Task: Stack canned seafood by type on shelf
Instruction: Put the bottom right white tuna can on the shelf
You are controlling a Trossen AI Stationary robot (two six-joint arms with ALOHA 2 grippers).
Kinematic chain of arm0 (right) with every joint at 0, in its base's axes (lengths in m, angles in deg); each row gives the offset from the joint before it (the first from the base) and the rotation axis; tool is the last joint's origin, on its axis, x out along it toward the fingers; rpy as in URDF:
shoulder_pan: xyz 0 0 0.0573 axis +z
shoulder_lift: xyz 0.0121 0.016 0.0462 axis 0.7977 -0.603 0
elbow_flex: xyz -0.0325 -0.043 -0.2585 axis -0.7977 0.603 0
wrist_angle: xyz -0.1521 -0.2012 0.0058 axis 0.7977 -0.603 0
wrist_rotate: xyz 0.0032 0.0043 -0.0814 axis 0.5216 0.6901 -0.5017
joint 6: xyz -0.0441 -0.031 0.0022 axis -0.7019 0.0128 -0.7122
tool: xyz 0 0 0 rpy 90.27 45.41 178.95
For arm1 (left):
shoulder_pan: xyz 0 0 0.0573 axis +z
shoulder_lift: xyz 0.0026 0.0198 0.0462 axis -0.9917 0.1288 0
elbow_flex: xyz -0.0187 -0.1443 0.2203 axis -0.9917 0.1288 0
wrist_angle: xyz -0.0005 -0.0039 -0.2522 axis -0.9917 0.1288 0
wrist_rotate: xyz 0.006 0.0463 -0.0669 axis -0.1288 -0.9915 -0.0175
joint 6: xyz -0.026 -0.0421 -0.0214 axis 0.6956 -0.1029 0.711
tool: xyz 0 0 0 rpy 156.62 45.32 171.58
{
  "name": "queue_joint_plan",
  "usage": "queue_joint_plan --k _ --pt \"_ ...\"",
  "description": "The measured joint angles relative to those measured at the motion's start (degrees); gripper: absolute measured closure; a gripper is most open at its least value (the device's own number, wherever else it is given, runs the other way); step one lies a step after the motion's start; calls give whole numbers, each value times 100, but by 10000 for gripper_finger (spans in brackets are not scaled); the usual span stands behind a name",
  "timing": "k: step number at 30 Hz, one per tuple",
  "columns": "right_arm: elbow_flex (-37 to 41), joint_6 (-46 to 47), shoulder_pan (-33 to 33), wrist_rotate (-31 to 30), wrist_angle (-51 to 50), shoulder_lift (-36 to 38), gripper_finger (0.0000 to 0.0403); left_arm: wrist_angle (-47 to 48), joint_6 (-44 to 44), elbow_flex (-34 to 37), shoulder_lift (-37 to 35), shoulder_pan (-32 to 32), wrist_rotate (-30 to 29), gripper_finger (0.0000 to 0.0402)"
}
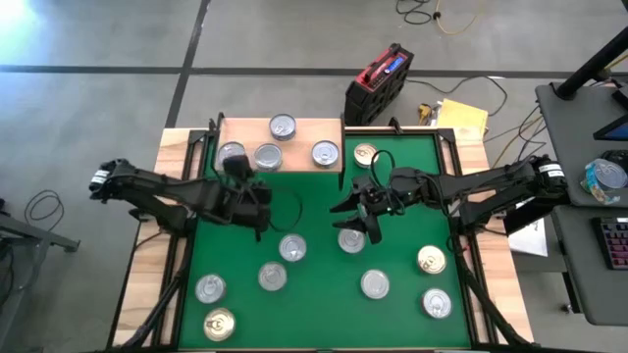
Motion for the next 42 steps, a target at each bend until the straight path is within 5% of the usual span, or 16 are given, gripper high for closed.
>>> queue_joint_plan --k 8,20,29,42 --pt "-59 -303 256 -13 3 2 289 -1539 -996 716 -726 -472 1204 390" --pt "-59 -383 439 -182 -626 2 380 -2465 -1766 1010 -1513 838 1686 401" --pt "-59 -482 438 -264 -630 2 392 -2474 -1884 930 -947 2051 2612 401" --pt "-59 -630 438 -264 -723 2 392 -2413 -2207 840 -615 2609 2781 402"
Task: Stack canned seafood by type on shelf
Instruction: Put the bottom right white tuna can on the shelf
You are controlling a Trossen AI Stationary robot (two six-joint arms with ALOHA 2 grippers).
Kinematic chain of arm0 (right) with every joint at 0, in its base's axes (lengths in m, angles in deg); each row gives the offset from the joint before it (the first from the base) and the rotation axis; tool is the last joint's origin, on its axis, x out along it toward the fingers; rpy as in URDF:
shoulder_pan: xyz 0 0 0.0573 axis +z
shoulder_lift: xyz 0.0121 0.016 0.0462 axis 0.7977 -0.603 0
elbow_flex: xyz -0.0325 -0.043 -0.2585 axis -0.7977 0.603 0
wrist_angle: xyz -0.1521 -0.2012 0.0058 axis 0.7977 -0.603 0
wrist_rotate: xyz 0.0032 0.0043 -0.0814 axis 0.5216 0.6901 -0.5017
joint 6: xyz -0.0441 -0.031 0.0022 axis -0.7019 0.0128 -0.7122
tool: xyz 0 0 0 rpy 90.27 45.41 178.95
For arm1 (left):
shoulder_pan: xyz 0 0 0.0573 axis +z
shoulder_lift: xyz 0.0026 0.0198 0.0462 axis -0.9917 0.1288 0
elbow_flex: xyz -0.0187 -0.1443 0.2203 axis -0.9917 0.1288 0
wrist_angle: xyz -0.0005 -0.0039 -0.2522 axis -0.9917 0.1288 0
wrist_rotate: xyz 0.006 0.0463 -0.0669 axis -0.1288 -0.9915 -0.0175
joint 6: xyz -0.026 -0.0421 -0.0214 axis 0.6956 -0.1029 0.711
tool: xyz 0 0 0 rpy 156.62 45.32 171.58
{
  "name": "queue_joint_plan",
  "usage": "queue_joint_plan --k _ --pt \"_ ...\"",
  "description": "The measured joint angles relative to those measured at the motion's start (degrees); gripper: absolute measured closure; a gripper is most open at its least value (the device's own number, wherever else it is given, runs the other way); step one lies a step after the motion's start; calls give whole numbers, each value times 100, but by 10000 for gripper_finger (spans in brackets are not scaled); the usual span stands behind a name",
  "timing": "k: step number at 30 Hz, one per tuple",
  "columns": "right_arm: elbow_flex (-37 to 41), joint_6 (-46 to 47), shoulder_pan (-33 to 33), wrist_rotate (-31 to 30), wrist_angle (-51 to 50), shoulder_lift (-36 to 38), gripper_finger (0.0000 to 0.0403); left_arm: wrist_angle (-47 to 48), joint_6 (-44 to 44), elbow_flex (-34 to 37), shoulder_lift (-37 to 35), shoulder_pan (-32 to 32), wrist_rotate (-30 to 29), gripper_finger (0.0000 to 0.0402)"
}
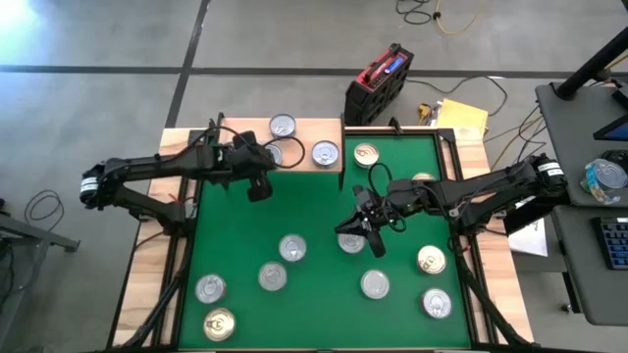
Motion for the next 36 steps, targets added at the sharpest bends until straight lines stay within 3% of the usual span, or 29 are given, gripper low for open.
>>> queue_joint_plan --k 22,36 --pt "-2 -1 0 -1 0 0 392 -268 -218 12 -2 441 -91 401" --pt "-4 -37 0 -2 -22 0 392 -276 -264 17 295 553 170 401"
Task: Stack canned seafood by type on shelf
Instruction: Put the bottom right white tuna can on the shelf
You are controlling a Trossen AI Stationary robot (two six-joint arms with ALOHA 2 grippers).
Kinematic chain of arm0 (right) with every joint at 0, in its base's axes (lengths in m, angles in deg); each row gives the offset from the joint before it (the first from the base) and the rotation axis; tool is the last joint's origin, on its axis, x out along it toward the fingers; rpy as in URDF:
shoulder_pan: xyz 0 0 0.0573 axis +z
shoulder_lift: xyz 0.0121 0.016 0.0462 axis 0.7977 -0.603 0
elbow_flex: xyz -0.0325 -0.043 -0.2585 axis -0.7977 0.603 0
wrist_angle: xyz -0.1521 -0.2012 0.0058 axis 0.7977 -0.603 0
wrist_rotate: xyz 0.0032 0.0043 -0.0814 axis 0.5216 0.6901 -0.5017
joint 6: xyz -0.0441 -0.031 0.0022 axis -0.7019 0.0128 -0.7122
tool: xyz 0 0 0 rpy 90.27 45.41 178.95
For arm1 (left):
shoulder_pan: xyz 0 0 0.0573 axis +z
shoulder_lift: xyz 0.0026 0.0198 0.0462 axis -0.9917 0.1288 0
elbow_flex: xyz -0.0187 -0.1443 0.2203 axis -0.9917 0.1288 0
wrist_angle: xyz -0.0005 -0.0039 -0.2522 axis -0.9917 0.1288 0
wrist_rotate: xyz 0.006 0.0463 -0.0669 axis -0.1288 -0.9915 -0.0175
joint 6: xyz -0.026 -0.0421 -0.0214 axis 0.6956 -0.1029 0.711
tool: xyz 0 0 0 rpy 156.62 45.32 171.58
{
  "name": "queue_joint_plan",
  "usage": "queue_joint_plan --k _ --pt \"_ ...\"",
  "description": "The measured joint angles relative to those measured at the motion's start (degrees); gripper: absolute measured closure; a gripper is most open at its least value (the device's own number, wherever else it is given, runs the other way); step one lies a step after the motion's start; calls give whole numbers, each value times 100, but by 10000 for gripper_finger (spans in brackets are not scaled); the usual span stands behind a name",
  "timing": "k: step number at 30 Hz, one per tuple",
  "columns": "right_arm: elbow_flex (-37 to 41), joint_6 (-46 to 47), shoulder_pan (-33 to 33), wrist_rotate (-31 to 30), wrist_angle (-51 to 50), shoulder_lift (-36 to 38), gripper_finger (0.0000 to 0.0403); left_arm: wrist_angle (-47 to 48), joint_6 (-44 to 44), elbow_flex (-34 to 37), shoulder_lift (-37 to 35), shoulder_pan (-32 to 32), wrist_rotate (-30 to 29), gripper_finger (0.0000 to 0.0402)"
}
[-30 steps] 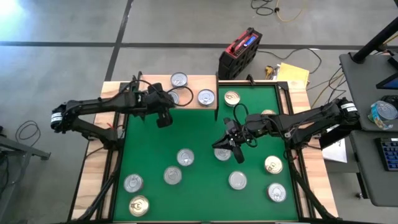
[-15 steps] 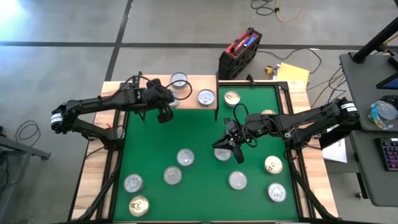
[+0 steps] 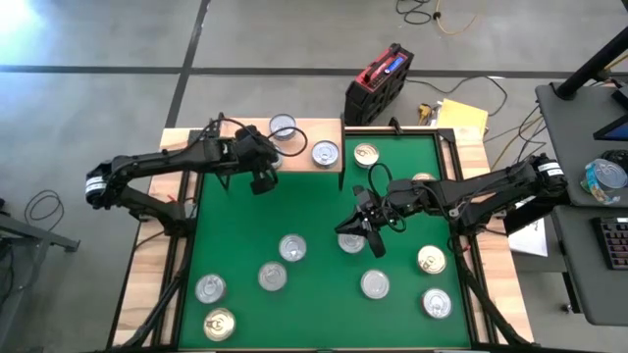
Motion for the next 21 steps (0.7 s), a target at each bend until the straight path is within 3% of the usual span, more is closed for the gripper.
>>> queue_joint_plan --k 21 --pt "2 15 0 1 0 0 392 300 67 0 -90 -2 -166 401"
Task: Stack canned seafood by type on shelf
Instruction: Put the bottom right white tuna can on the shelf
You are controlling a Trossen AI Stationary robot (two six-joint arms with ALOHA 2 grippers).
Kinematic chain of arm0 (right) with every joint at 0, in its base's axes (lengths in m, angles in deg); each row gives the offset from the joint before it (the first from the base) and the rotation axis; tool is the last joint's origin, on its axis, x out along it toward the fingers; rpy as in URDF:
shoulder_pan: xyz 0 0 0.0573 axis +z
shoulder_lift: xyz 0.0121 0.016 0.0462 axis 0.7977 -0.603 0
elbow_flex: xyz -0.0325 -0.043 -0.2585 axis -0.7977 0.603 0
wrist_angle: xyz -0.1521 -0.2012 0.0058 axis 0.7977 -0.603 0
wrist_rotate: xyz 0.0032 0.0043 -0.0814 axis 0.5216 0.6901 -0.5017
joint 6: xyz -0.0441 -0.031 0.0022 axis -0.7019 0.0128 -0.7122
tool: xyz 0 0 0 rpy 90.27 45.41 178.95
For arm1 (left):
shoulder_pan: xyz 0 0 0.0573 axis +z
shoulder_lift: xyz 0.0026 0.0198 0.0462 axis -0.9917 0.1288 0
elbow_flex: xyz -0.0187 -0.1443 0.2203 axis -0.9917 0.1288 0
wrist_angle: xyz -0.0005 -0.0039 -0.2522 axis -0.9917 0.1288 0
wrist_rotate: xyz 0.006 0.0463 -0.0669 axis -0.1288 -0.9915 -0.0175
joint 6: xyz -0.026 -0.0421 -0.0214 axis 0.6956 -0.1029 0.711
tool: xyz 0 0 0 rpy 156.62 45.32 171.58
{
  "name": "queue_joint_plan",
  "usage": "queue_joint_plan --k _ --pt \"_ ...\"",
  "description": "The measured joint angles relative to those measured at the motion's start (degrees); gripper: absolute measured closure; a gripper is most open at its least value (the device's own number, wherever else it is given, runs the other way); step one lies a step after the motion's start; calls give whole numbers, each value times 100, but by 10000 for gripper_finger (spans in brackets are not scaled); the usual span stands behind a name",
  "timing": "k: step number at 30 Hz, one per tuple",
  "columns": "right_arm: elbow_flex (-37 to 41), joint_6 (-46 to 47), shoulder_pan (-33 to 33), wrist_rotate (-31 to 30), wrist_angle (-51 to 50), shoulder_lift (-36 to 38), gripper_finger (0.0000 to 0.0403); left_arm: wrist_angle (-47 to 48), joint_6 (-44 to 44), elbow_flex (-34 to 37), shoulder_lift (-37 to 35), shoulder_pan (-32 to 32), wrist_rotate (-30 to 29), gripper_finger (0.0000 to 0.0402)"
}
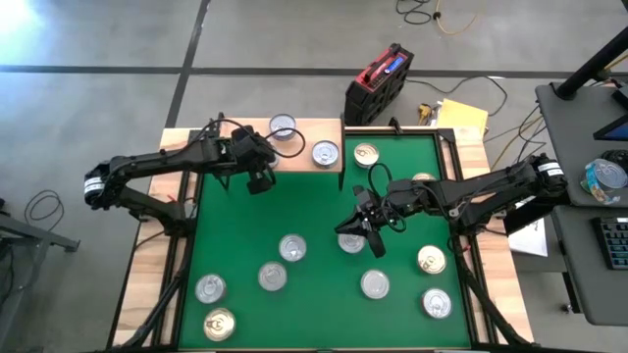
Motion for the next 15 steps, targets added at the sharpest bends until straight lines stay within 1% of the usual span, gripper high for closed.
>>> queue_joint_plan --k 3,8,15 --pt "0 0 0 -1 -1 1 392 0 -1 0 0 0 -39 401" --pt "2 -1 0 0 -2 1 392 41 -1 0 0 1 -298 401" --pt "4 -2 0 1 -2 0 392 171 -17 2 -3 0 -303 401"
